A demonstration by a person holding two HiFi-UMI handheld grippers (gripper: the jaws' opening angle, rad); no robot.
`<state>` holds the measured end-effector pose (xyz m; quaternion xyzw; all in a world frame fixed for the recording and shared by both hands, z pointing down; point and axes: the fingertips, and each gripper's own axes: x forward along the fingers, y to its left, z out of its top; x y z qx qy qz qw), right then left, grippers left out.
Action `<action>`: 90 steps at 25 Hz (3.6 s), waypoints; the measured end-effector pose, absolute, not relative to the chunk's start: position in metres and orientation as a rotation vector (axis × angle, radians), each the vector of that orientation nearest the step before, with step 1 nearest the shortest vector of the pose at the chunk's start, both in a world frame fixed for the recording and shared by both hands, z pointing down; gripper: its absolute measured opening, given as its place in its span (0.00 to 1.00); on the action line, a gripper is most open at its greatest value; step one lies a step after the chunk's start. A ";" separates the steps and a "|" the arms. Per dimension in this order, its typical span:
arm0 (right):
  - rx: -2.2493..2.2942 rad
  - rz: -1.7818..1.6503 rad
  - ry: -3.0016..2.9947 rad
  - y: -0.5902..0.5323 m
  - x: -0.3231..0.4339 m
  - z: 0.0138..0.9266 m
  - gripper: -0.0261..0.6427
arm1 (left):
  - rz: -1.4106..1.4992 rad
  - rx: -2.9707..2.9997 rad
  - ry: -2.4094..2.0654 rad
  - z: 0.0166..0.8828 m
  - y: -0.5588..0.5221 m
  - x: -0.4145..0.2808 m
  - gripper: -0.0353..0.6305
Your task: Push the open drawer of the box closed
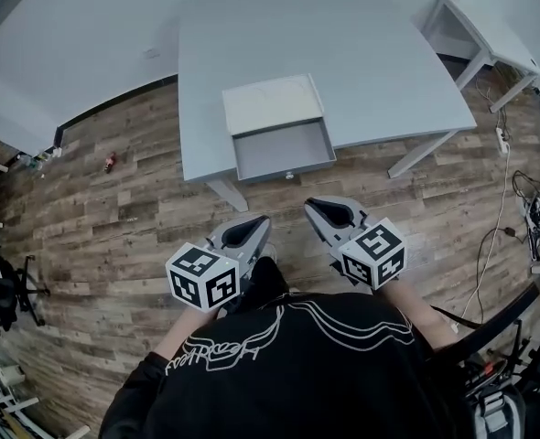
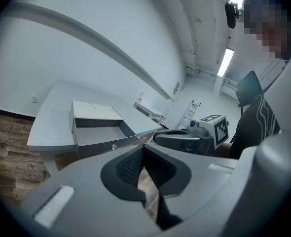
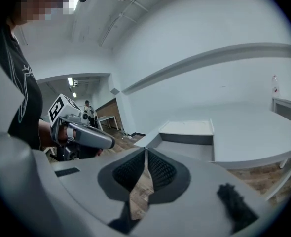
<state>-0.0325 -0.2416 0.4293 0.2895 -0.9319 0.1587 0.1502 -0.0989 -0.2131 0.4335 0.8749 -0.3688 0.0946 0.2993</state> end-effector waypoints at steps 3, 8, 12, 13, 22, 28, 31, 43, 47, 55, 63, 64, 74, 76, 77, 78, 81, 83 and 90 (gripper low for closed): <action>0.877 0.478 -2.645 -0.264 -0.035 0.451 0.06 | 0.285 2.293 -0.954 0.452 -0.228 -0.106 0.06; 0.909 0.482 -2.583 -0.285 -0.042 0.489 0.06 | 0.315 2.255 -0.911 0.477 -0.242 -0.117 0.06; 0.912 0.472 -2.520 -0.300 -0.047 0.518 0.11 | 0.324 2.215 -0.889 0.498 -0.251 -0.124 0.06; 0.915 0.474 -2.504 -0.303 -0.048 0.524 0.12 | 0.323 2.202 -0.885 0.503 -0.253 -0.126 0.06; 1.003 0.515 -2.419 -0.323 -0.053 0.565 0.14 | 0.323 2.130 -0.844 0.527 -0.259 -0.135 0.06; 1.010 0.540 -2.430 -0.330 -0.059 0.570 0.14 | 0.356 2.118 -0.804 0.535 -0.257 -0.134 0.06; 1.032 0.537 -2.431 -0.332 -0.061 0.569 0.14 | 0.359 2.110 -0.785 0.537 -0.256 -0.133 0.06; 1.095 0.624 -2.445 -0.338 -0.057 0.560 0.14 | 0.357 2.122 -0.773 0.537 -0.266 -0.130 0.06; 1.106 0.620 -2.435 -0.350 -0.056 0.559 0.14 | 0.340 2.127 -0.777 0.534 -0.272 -0.131 0.06; 1.132 0.648 -2.359 -0.389 -0.067 0.562 0.14 | 0.311 2.115 -0.782 0.534 -0.284 -0.141 0.06; 1.131 0.673 -2.314 -0.424 -0.076 0.563 0.14 | 0.257 2.103 -0.802 0.529 -0.302 -0.152 0.06; 1.132 0.674 -2.306 -0.427 -0.076 0.563 0.14 | 0.253 2.100 -0.804 0.530 -0.303 -0.153 0.06; 1.102 0.665 -2.275 -0.445 -0.082 0.566 0.14 | 0.224 2.088 -0.841 0.529 -0.305 -0.162 0.06; 1.099 0.627 -2.265 -0.440 -0.078 0.563 0.14 | 0.221 2.105 -0.855 0.524 -0.304 -0.164 0.06; 1.094 0.607 -2.260 -0.435 -0.076 0.561 0.14 | 0.221 2.118 -0.862 0.521 -0.304 -0.164 0.06; 1.082 0.592 -2.258 -0.430 -0.073 0.559 0.14 | 0.217 2.133 -0.866 0.518 -0.304 -0.164 0.06; 0.992 0.575 -2.298 -0.404 -0.071 0.547 0.14 | 0.173 2.192 -0.854 0.503 -0.301 -0.158 0.06; 0.918 0.578 -2.374 -0.382 -0.074 0.530 0.14 | 0.160 2.242 -0.842 0.489 -0.297 -0.148 0.06; 0.824 0.523 -2.583 -0.300 -0.055 0.448 0.09 | 0.151 2.410 -0.862 0.426 -0.260 -0.116 0.06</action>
